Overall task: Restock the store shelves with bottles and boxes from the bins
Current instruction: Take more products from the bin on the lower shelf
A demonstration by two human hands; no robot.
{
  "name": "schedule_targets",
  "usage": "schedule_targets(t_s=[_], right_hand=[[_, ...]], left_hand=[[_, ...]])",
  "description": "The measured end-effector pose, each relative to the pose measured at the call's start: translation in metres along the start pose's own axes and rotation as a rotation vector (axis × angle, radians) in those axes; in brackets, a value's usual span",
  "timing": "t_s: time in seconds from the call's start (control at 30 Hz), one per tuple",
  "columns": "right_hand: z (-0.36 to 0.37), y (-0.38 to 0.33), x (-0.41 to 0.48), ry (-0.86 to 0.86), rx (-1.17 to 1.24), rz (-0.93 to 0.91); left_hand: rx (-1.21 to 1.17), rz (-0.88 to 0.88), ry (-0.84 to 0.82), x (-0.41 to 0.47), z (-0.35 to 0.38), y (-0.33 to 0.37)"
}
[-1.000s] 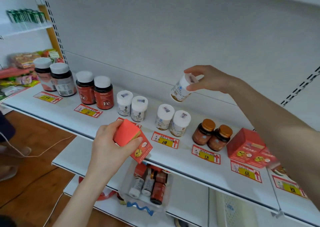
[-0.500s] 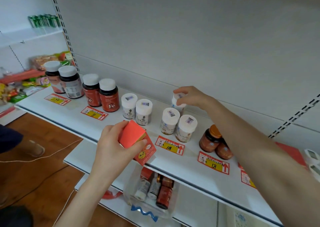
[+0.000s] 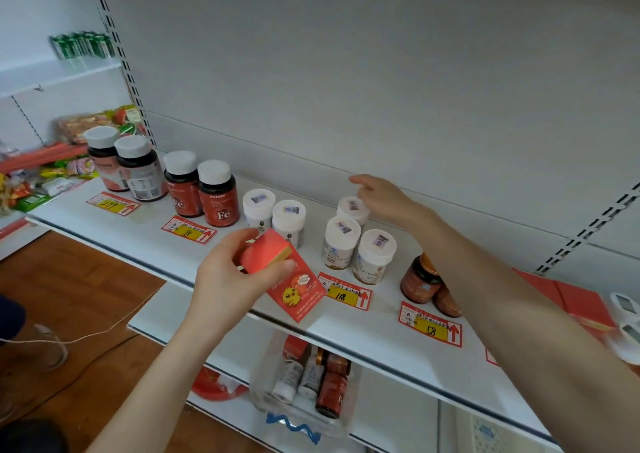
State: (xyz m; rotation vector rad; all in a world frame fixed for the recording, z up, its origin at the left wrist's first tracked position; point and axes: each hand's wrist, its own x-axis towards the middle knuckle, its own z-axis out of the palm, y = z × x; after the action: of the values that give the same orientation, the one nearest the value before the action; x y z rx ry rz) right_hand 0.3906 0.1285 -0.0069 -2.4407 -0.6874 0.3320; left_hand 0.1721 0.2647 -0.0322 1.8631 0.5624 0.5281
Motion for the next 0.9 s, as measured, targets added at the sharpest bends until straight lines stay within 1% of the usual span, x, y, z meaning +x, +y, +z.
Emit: schedule_targets(t_s=[0.07,0.1,0.13,0.2,0.23,0.37,0.43,0.57,0.7,0.8,0.9], right_hand=[[-0.003,-0.005,-0.012,0.173,0.066,-0.049],[-0.003,-0.009,-0.022,0.219,0.153,-0.06],[-0.002,-0.013,-0.033,0.225,0.252,-0.069],[0.002,-0.024,-0.063,0.148,0.41,-0.073],[0.005,-0.03,-0.079,0.095,0.452,-0.079],[0.017,-0.045,-0.133,-0.082,0.5,-0.056],[0.025,-0.047,-0.151,-0.104,0.542,-0.02],[0.031,-0.048,-0.182,0.008,0.655,0.053],[0.04,-0.041,-0.211,0.152,0.767,0.073],[0.047,-0.034,-0.232,0.278,0.823,0.115],[0.051,-0.024,-0.252,0.369,0.856,0.154]], left_hand=[[-0.091,-0.021,-0.031,0.009,-0.003,0.005],[-0.131,-0.033,-0.048,0.013,-0.004,0.007],[-0.171,-0.043,-0.067,0.017,-0.005,0.009],[-0.22,-0.047,-0.116,0.022,-0.006,0.014],[-0.231,-0.04,-0.141,0.023,-0.006,0.017],[-0.326,0.012,-0.227,0.019,-0.005,0.03],[-0.369,0.016,-0.271,0.015,-0.004,0.035],[-0.464,0.025,-0.347,0.001,-0.001,0.039],[-0.583,-0.046,-0.508,-0.013,0.002,0.034],[-0.524,-0.042,-0.648,-0.028,0.01,0.019],[-0.466,0.038,-0.807,-0.05,0.022,0.014]])
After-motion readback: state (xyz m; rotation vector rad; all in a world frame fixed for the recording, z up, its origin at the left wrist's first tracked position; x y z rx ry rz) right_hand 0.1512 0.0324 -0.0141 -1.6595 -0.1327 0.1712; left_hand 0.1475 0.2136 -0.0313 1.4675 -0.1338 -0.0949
